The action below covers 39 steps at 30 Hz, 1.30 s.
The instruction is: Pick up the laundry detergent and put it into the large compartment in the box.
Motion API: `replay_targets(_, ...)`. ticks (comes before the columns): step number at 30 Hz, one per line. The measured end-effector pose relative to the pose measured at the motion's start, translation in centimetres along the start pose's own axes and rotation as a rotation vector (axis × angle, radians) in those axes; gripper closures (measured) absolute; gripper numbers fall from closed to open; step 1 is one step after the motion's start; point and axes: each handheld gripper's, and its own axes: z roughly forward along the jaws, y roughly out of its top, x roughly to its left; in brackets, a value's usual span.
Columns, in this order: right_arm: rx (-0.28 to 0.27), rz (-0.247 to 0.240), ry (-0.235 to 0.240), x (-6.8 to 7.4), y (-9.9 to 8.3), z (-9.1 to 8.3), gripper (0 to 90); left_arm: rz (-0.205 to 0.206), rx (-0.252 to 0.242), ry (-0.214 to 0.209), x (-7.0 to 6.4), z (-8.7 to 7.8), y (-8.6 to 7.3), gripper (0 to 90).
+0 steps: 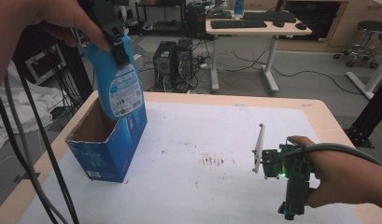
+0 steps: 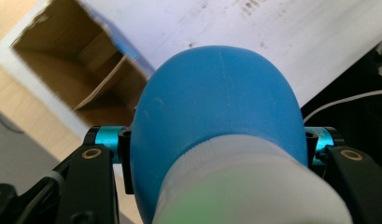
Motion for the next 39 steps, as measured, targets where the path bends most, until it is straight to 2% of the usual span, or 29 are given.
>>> replay_targets(5,-0.001,-0.010,-0.002,0.0,0.4,-0.1,2.5,-0.087,0.007,0.023,1.9,-0.2,-1.6,39.8)
replay_targets(8,-0.001,-0.008,-0.002,0.1,0.6,-0.1,2.5,-0.146,0.006,0.033,3.1,0.2,-2.4,39.8)
replay_targets(9,-0.001,-0.008,-0.002,0.1,0.6,-0.1,2.5,-0.146,0.006,0.033,3.1,0.2,-2.4,39.8)
replay_targets(10,0.001,-0.011,-0.002,0.1,0.7,0.0,2.5,-0.182,0.005,0.038,3.7,0.6,-2.9,39.8)
replay_targets(12,0.002,-0.010,-0.001,0.1,0.8,0.0,2.5,-0.214,0.010,0.035,4.4,1.1,-3.2,39.8)
replay_targets(13,0.002,-0.010,-0.001,0.1,0.8,0.0,2.5,-0.214,0.010,0.035,4.4,1.1,-3.2,39.8)
replay_targets(15,0.003,-0.006,-0.004,0.0,0.8,-0.1,2.5,-0.275,0.010,0.024,5.4,2.0,-3.6,39.8)
replay_targets(17,0.001,-0.006,-0.006,0.0,0.8,-0.1,2.5,-0.303,0.007,0.022,5.7,2.5,-3.7,39.8)
replay_targets(22,0.001,0.001,-0.008,-0.1,0.7,0.0,2.5,-0.344,0.018,0.022,6.1,3.7,-3.6,39.8)
replay_targets(25,0.003,0.003,-0.007,-0.1,0.7,0.0,2.5,-0.354,0.026,0.012,6.2,4.5,-3.6,39.8)
replay_targets(33,0.001,0.001,-0.006,-0.1,1.0,0.1,2.5,-0.355,0.039,-0.013,6.6,6.6,-3.7,39.8)
replay_targets(35,0.001,-0.004,-0.004,-0.1,1.0,0.2,2.5,-0.363,0.049,-0.027,6.8,7.7,-3.7,39.8)
replay_targets(39,0.002,-0.002,-0.007,-0.2,0.9,0.3,2.5,-0.338,0.077,-0.025,6.8,9.2,-3.6,39.8)
